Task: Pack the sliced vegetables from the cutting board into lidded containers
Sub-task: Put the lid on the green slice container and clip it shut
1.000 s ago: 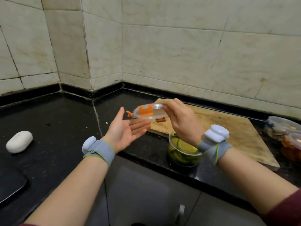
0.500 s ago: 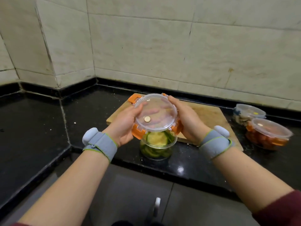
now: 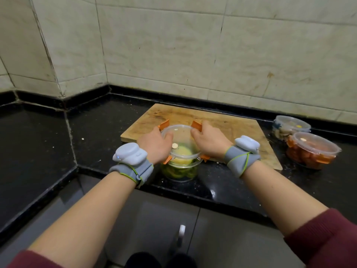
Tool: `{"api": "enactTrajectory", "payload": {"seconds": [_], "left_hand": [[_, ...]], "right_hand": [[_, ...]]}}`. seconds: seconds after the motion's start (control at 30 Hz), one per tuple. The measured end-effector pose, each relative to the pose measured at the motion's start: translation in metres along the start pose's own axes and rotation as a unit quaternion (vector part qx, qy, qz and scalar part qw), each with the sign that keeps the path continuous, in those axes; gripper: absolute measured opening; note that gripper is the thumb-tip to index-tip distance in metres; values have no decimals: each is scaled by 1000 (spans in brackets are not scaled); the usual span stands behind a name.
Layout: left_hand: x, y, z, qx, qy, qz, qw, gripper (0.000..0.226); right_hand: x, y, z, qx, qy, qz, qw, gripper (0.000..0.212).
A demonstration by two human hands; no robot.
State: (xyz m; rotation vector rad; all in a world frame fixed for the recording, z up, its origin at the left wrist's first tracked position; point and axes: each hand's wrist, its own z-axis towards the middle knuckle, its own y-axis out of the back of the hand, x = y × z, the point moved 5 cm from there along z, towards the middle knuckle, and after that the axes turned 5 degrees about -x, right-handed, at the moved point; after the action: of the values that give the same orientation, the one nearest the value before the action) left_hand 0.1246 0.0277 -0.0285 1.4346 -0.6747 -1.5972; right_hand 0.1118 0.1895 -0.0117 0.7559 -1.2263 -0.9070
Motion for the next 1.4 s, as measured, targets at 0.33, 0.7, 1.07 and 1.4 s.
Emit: {"api": "enactTrajectory", "payload": {"seconds": [0.33, 0.7, 1.07, 1.4], "left_hand": [[10, -11, -1, 28, 14, 6, 999, 55], [14, -17, -6, 39, 44, -41, 997, 54], [16, -23, -17, 14, 66, -98, 993, 56], [13, -14, -30, -92, 66, -176, 978, 64]], "right_hand": [[3, -8, -4, 16, 1, -48, 999, 43], [-1, -18, 0, 57, -13, -47, 997, 48], [-7, -25, -4, 97, -38, 11, 994, 51], [8, -11, -16, -139, 43, -120, 982, 67]]}}
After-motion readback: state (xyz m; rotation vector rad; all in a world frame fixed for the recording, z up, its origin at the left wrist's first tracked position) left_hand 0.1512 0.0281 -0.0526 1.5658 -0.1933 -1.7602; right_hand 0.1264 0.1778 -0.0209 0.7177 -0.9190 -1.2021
